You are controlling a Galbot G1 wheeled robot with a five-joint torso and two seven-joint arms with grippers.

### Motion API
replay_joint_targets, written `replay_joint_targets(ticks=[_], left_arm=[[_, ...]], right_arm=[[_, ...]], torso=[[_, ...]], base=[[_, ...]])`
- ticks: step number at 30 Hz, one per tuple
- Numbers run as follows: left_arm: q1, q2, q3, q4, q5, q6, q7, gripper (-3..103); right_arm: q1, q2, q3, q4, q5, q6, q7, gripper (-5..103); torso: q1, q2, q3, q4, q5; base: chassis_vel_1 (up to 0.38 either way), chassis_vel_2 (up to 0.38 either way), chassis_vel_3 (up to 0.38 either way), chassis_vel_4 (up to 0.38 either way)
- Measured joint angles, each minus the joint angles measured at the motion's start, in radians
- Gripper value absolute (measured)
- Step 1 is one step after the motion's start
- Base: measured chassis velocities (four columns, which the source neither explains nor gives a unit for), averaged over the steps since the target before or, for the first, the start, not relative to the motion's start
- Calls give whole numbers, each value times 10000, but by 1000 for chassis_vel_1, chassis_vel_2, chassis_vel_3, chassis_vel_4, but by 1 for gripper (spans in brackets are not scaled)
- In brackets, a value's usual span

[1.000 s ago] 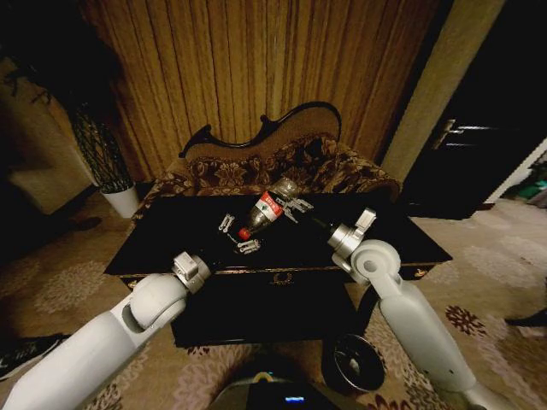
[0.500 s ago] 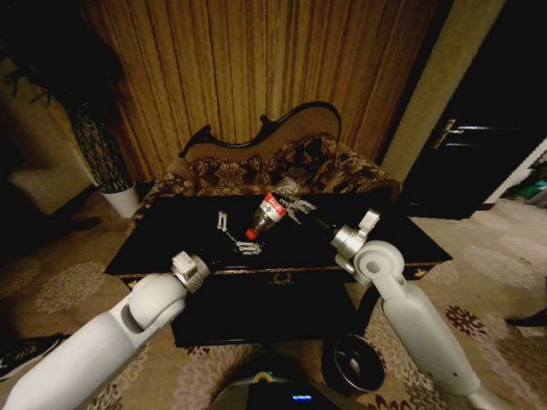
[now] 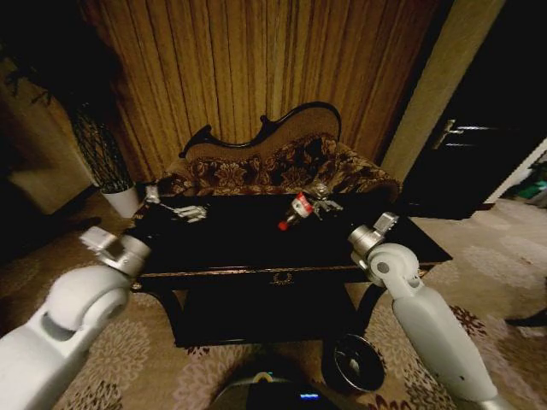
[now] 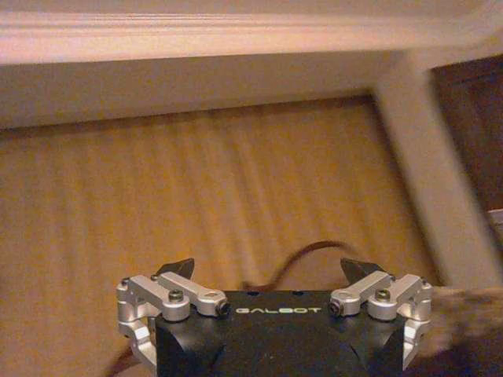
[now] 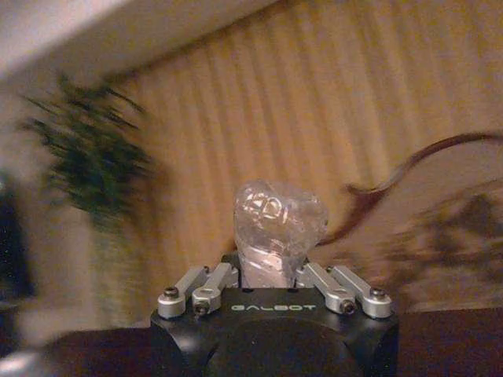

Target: Move to the front of the table and place the trash on the table into the trash bin.

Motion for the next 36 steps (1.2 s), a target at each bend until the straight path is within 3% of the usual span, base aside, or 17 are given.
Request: replay_joint_targets(ticks=[3, 10, 12, 13, 17, 23, 31, 36], left_arm=[[242, -208, -621, -144, -105, 242, -441, 100], [592, -644, -2030, 140, -797, 764, -724, 100], [887, -717, -2859, 393, -1284, 1278, -977, 100], [1047, -755, -3272, 512, -1600, 1564, -1073, 100], [1521, -943, -4088, 1060, -1939, 1779, -1205, 100], [1828, -1222, -4344, 1509, -1952, 1700, -1028, 100], [1915, -1486, -4402, 1615, -1946, 1271, -55, 100], [2085, -1524, -4428, 1544, -1891, 1271, 5, 100]], right_arm=[[-55, -296, 129, -93, -627, 132, 294, 27], [-120, -1297, 854, -210, -1213, 186, 720, 27], [-291, -1698, 1116, -201, -1368, 183, 751, 27], [-436, -1807, 1209, -151, -1390, 169, 779, 27], [-1138, -1887, 1570, -8, -1487, 107, 843, 27], [-1866, -1847, 1921, 181, -1587, -187, 1020, 27], [-2544, -2010, 2652, 608, -1310, -523, 1138, 27], [-2909, -1941, 3042, 950, -1204, -533, 1130, 27]], torso=[[0, 0, 0, 1, 2], [0, 0, 0, -2, -1], [1, 0, 0, -3, -2], [0, 0, -1, -1, -2], [0, 1, -1, 0, -1], [0, 0, 0, -1, -1], [0, 0, 0, -1, -1], [0, 0, -1, -1, -1]], base=[[0, 0, 0, 0], [0, 0, 0, 0], [0, 0, 0, 0], [0, 0, 0, 0], [0, 0, 0, 0], [0, 0, 0, 0], [0, 0, 0, 0], [0, 0, 0, 0]])
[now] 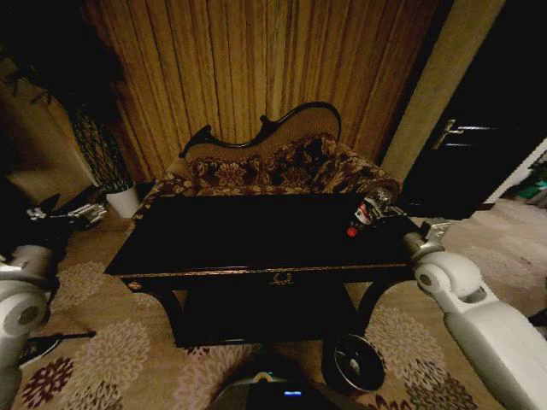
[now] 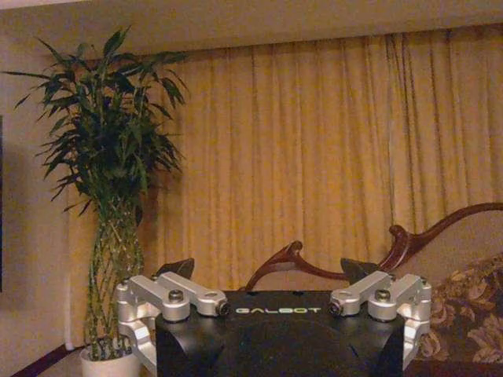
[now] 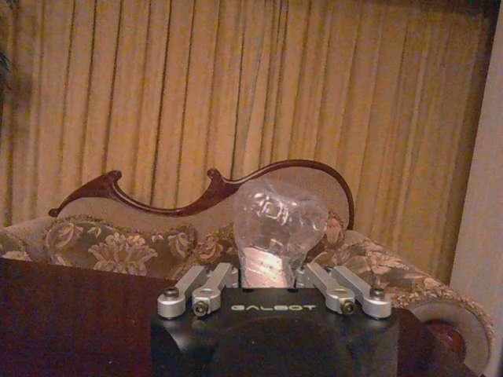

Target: Move to the front of the table and place the trash on the table into the trash bin.

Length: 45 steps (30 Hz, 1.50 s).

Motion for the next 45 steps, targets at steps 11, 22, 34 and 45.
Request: replay_joint_targets(ticks=[11, 22, 34, 45], left_arm=[[50, 270, 92, -3, 375, -169, -17, 100], [259, 239, 53, -46, 357, -177, 19, 100], [337, -1, 298, 181, 360, -177, 0, 100], [403, -284, 578, 213, 580, -177, 3, 100]], right_arm=[[-268, 239, 151, 291, -70, 0, -14, 27], [-617, 364, 454, 583, -128, 5, -11, 27], [-916, 643, 611, 645, -205, 22, -12, 27], [-1088, 775, 676, 642, -320, 67, -27, 27]], torso=[[1, -2, 1, -1, 0], [2, -1, 1, 0, 0], [2, -2, 1, 1, 0], [1, -1, 1, 0, 0]], base=[[0, 0, 0, 0], [3, -6, -1, 10], [34, -38, -35, 38], [68, -63, -67, 72]])
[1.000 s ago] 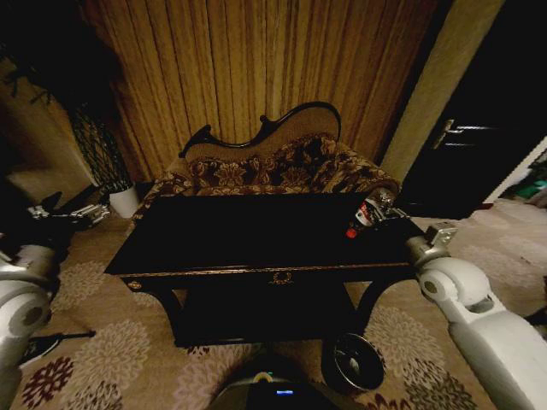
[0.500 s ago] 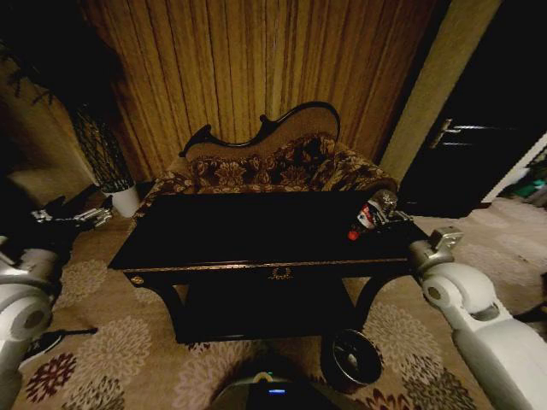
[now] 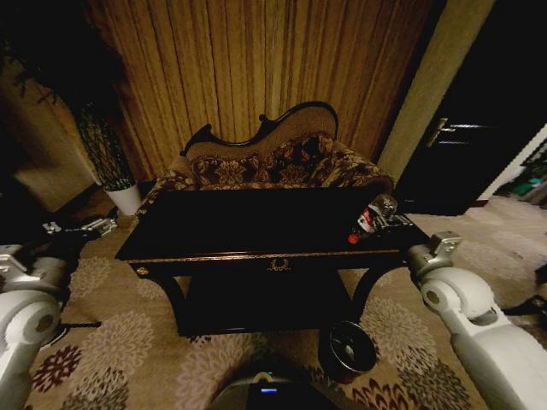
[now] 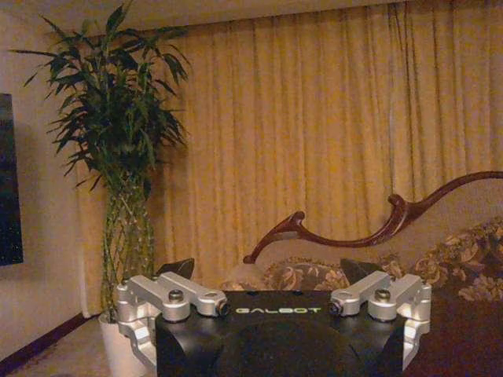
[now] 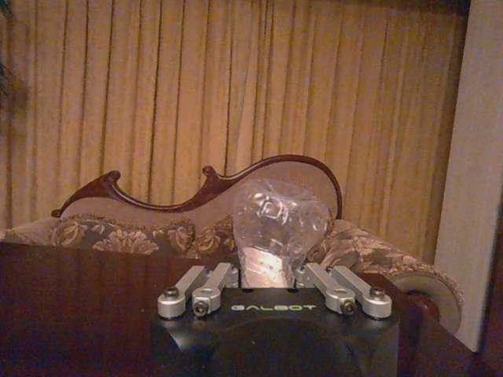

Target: Move to the front of the table and place the trash on the table into the trash bin.

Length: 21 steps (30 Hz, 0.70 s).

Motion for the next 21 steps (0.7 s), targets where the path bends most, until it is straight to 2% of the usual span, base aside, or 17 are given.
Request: replay_joint_targets(ticks=[21], left_arm=[[29, -202, 143, 34, 12, -166, 144, 100]], right_arm=[[-333, 469, -156, -168, -555, 303, -67, 27]], torso=[[0, 0, 0, -1, 0]], base=[[98, -95, -103, 92]])
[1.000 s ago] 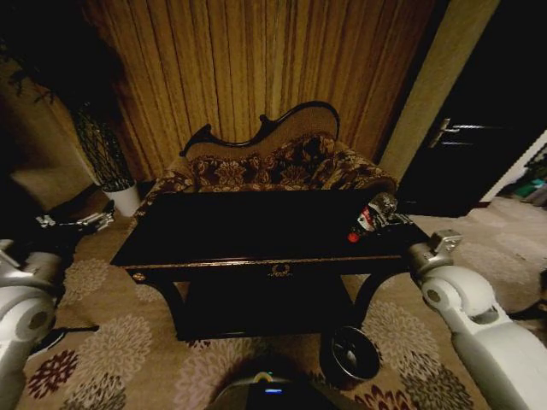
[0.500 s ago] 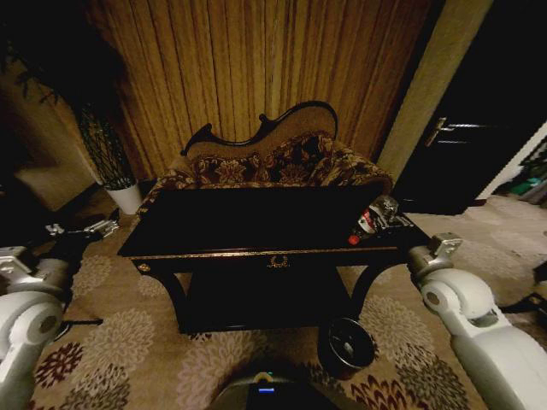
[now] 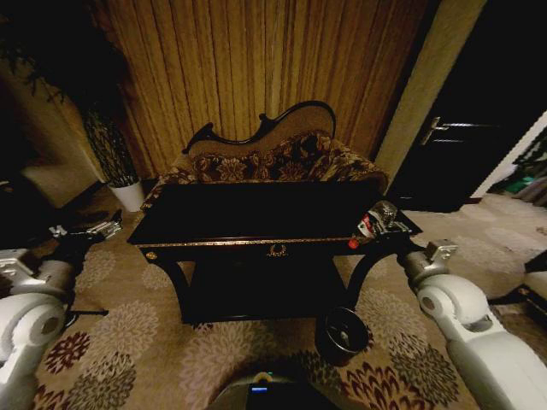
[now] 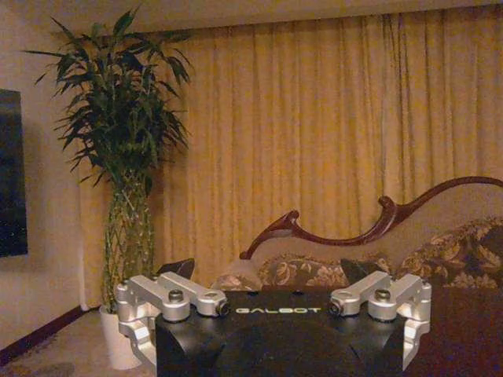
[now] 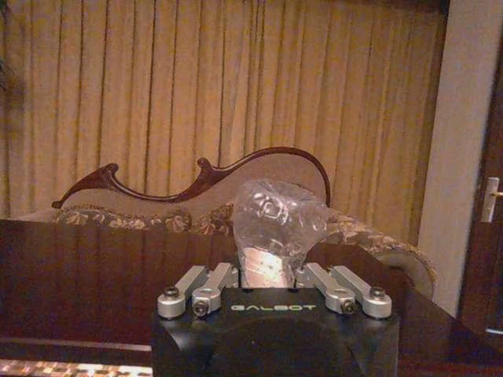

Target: Move to the front of the table and place the trash on the table into the trash bin.

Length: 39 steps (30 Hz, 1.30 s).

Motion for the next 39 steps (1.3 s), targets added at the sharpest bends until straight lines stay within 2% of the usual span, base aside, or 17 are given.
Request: replay_joint_targets(ticks=[4, 12, 15, 18, 19, 21, 24, 26, 27, 29, 30, 33, 34, 37, 39], left_arm=[[-11, -49, 38, -1, 0, -23, 14, 100], [-56, -144, 207, -19, 115, -34, 19, 100], [-59, -231, 281, 8, 182, -57, 30, 100], [-81, -243, 274, 11, 174, -61, 40, 100], [-81, -243, 274, 11, 174, -61, 40, 100], [-136, -242, 281, -9, 168, -63, 49, 100], [-181, -268, 312, -20, 169, -64, 47, 100], [-219, -319, 378, -44, 176, -62, 47, 100], [-219, -319, 378, -44, 176, -62, 47, 100], [-212, -326, 392, -57, 188, -58, 46, 100], [-212, -326, 392, -57, 188, -58, 46, 100], [-206, -343, 407, -109, 194, -56, 46, 100], [-206, -343, 407, -109, 194, -56, 46, 100], [-218, -419, 490, -193, 218, -52, 42, 100], [-216, -453, 519, -233, 224, -52, 42, 100]], right_arm=[[-10, 174, -170, -169, -386, 347, -219, 27], [30, 541, -645, -586, -865, 466, -296, 27], [95, 792, -908, -1255, -1363, 591, -352, 27], [206, 1170, -1149, -2776, -2922, 1329, -610, 27], [206, 1170, -1149, -2776, -2922, 1329, -610, 27], [389, 1499, -1402, -4162, -3531, 1791, -675, 27], [552, 1692, -1566, -4929, -3771, 2152, -684, 27], [935, 2108, -1744, -6544, -4099, 2774, -716, 27], [935, 2108, -1744, -6544, -4099, 2774, -716, 27], [1318, 2472, -1802, -7962, -4217, 3468, -734, 27], [1318, 2472, -1802, -7962, -4217, 3468, -734, 27], [1926, 3001, -1778, -9869, -4417, 4703, -735, 27], [1926, 3001, -1778, -9869, -4417, 4703, -735, 27], [2400, 3325, -1750, -11290, -4504, 5559, -733, 27], [2523, 3430, -1736, -11664, -4523, 5779, -731, 27]], torso=[[-3, 2, -1, 0, 0], [-5, 4, -2, 1, -1], [-1, 1, 1, 0, -2], [4, -1, 2, 1, 1], [4, -1, 2, 1, 1], [1, 0, 1, -1, 1], [0, 0, 0, -3, 3], [0, 0, 0, 0, 2], [0, 0, 0, 0, 2], [1, -1, 1, -2, 2], [1, -1, 1, -2, 2], [0, -1, 0, 1, 1], [0, -1, 0, 1, 1], [0, 0, 1, 1, -1], [0, -1, 1, 0, 1]], base=[[112, -119, -103, 113], [44, -44, -47, 43], [0, 0, 0, 0], [0, 0, 0, 0], [0, 0, 0, 0], [0, 0, 0, 0], [0, 0, 0, 0], [0, 0, 0, 0], [0, 0, 0, 0], [0, 0, 0, 0], [0, 0, 0, 0], [0, 0, 0, 0], [0, 0, 0, 0], [0, 0, 0, 0], [0, 0, 0, 0]])
